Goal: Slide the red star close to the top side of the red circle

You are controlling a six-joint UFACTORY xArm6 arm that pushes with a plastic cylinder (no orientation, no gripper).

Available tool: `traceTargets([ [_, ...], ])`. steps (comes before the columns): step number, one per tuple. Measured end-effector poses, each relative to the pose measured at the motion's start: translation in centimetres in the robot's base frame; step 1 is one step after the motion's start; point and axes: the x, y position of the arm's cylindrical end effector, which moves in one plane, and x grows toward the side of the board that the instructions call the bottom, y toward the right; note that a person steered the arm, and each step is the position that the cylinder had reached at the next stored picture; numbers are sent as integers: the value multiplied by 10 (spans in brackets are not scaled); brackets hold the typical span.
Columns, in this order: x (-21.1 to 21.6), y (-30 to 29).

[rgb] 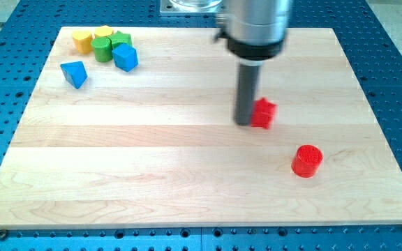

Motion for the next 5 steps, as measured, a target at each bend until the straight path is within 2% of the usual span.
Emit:
traceTargets([
  [1,-2,13],
  [2,-37,22],
  [3,-40,47],
  [4,-22,78],
  [5,-5,70],
])
